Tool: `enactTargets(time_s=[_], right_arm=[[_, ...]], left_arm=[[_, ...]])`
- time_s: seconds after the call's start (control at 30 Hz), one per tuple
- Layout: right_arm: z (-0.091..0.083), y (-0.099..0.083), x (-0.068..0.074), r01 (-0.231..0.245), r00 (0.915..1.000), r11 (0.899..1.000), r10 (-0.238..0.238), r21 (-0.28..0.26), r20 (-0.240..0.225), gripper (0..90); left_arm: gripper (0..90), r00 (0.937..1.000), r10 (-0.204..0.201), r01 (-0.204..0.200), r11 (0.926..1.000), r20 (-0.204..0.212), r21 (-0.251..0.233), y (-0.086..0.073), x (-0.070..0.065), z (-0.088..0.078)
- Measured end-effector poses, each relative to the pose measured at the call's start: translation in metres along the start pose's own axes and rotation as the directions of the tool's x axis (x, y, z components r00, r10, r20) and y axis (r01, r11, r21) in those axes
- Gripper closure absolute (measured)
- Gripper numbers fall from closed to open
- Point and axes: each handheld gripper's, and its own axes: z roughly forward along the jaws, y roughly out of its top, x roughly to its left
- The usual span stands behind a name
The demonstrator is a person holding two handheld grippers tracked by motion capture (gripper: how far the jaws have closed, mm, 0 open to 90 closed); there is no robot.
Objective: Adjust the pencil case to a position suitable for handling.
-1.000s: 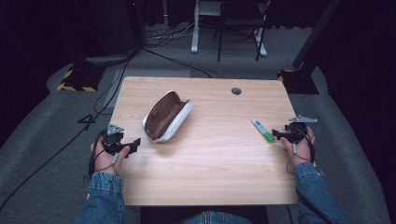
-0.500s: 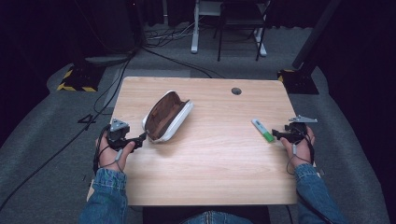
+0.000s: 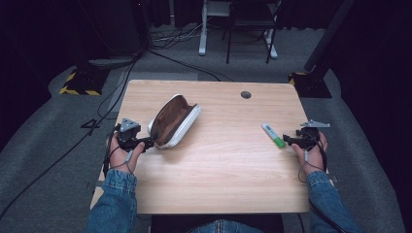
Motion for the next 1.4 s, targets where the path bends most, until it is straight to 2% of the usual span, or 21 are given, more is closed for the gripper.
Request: enactTargets(time_s=[0.43,0.83,0.9,1.1,1.2,1.4], right_arm=[[0.0,0.0,0.0,0.005,1.0,1.0,-0.005,-0.001,-0.007,29.9],[0.0,0.0,0.0,0.007,0.9999,1.0,-0.007,0.0,-0.009,30.1],[0.0,0.0,0.0,0.008,0.9999,1.0,-0.008,-0.001,-0.009,30.2],[0.0,0.0,0.0,0.008,0.9999,1.0,-0.008,-0.001,-0.009,30.3],[0.0,0.0,0.0,0.009,0.9999,1.0,-0.009,-0.001,-0.009,30.3],[0.0,0.0,0.0,0.009,0.9999,1.0,-0.009,-0.001,-0.011,31.1]], left_arm=[[21.9,0.9992,-0.039,0.039,0.9992,-0.005,-0.009,0.004,0.0,0.021],[21.4,0.9975,-0.055,0.055,0.9984,-0.044,-0.012,0.002,0.006,0.043],[21.0,0.9975,-0.063,0.063,0.998,-0.03,-0.006,0.001,0.008,0.049],[19.7,0.9973,-0.064,0.065,0.9979,-0.035,0.002,-0.002,0.009,0.058],[20.5,0.9969,-0.069,0.069,0.9976,-0.037,0.001,-0.002,0.01,0.062],[27.6,0.9956,-0.08,0.081,0.9967,-0.049,0.009,-0.004,0.012,0.071]])
